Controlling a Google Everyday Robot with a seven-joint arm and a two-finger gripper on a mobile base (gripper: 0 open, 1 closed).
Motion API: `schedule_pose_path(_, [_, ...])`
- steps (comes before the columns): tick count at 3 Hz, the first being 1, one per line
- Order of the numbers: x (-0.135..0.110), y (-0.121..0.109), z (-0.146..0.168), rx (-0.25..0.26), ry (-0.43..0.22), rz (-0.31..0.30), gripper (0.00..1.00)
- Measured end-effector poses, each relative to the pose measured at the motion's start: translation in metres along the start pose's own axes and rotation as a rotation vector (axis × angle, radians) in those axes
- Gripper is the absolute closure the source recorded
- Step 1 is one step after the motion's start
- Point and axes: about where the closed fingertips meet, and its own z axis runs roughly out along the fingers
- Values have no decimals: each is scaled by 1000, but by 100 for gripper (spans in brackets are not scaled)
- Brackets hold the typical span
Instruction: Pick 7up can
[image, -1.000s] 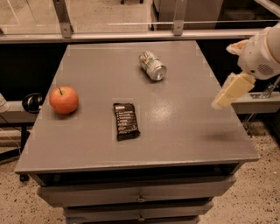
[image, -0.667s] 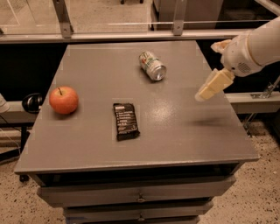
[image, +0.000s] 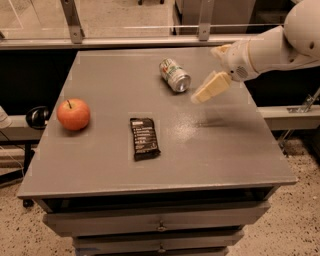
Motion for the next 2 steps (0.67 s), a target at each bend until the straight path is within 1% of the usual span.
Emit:
schedule_pose_path(1, [-19,0,32,-15,-49,31,0])
schedule_pose_path(2, [-25,-6,66,8,-61,49,0])
